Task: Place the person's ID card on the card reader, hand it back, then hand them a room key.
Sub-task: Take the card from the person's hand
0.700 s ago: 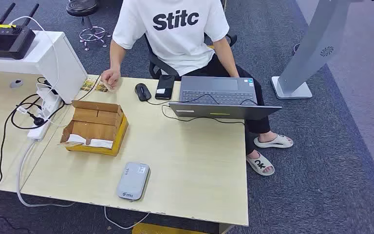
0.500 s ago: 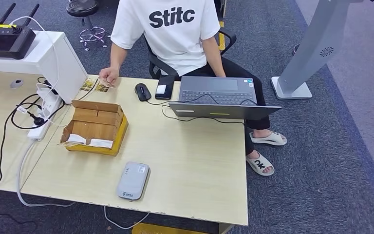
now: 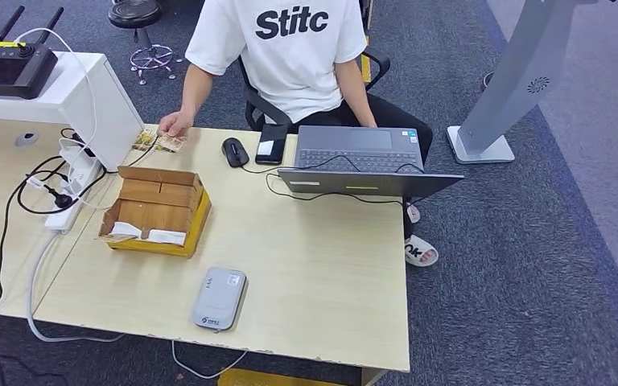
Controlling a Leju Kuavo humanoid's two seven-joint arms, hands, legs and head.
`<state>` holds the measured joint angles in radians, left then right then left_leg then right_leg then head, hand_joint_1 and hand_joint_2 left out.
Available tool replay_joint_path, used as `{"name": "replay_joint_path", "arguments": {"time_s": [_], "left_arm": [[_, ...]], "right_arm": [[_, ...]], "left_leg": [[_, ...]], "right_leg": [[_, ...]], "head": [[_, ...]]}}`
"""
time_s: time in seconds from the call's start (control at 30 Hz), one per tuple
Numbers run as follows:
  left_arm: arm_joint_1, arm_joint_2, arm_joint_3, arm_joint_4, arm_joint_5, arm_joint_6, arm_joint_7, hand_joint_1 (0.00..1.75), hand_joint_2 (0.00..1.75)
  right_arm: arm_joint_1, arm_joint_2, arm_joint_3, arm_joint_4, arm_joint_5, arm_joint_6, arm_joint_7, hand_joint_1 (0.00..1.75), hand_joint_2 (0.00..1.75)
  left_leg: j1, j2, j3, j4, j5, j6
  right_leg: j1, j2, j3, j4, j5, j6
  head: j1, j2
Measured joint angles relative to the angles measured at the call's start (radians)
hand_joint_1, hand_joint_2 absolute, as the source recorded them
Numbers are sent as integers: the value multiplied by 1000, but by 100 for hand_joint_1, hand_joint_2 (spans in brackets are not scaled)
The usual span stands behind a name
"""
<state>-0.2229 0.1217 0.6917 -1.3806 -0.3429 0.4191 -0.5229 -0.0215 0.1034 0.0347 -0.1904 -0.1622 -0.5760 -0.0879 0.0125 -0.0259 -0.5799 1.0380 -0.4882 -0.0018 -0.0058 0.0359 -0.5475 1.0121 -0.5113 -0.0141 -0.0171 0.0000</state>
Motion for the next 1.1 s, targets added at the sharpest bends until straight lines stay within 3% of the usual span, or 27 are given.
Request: {"name": "replay_joint_path", "arguments": {"time_s": [0.63,1.1], "left_arm": [[-240,107,-424,196,-402,-85,237,0,175],[-348,179,-708,315,-758,-77,405,0,175]], "right_arm": [[-3,0,18,1,29,52,54,0,175],[-6,0,43,4,67,101,95,0,175]], "left_leg": [[0,2,0,0,1,0],[0,2,-1,0,1,0]], "right_leg": [[0,2,0,0,2,0],[0,3,0,1,2,0]], "head": [[0,0],[0,0]]}}
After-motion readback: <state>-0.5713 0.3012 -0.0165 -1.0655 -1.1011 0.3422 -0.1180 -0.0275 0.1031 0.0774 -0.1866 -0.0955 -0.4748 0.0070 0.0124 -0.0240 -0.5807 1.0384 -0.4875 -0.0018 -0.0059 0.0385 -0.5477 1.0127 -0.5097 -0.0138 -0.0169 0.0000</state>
